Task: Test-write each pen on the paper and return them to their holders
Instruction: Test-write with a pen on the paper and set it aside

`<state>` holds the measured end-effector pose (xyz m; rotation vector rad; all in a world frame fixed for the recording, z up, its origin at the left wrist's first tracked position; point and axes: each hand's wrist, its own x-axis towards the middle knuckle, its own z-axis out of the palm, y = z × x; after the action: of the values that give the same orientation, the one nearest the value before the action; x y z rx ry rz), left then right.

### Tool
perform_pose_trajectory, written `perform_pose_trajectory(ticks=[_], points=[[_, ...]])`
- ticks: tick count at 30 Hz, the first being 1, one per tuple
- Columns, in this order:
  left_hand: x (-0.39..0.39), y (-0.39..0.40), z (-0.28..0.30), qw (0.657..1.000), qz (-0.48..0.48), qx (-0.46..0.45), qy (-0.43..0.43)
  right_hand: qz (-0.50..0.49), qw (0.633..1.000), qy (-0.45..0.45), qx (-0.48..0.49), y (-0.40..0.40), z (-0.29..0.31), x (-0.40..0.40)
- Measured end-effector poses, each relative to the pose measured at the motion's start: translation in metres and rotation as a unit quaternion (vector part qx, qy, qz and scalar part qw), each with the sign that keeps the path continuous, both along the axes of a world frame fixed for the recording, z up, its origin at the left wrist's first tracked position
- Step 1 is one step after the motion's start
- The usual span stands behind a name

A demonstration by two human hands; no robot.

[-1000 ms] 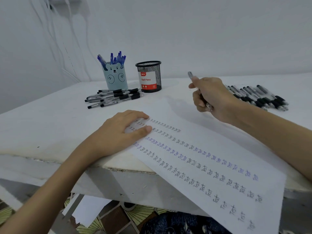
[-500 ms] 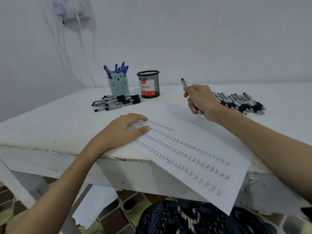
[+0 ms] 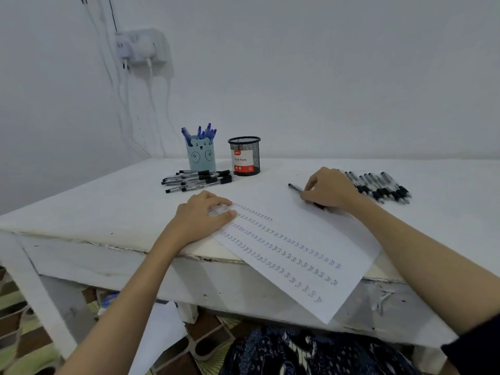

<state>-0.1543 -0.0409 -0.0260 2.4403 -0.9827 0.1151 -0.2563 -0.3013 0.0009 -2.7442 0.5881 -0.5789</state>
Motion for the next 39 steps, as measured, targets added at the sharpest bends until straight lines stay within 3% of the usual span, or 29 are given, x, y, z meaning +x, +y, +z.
perform_pose_trajectory(ticks=[10, 19, 27, 34, 39], points=[[0.006, 0.002, 0.001, 1.0, 0.026, -0.007, 0.001, -0.081, 0.993, 0.0, -0.091, -0.013, -0.003, -0.004], [0.024, 0.038, 0.007, 0.997, -0.012, 0.029, 0.07, -0.047, 0.992, -0.037, -0.107, -0.01, 0.012, -0.002], [0.053, 0.069, 0.01, 0.999, 0.002, -0.013, 0.049, 0.137, 0.982, 0.007, -0.13, 0.07, 0.073, 0.082], [0.07, 0.072, -0.005, 0.996, -0.01, -0.077, 0.047, 0.282, 0.949, 0.073, -0.121, 0.128, 0.029, 0.157], [0.079, 0.073, -0.01, 0.994, -0.009, -0.095, 0.046, 0.281, 0.951, 0.008, -0.131, 0.138, -0.005, 0.178]])
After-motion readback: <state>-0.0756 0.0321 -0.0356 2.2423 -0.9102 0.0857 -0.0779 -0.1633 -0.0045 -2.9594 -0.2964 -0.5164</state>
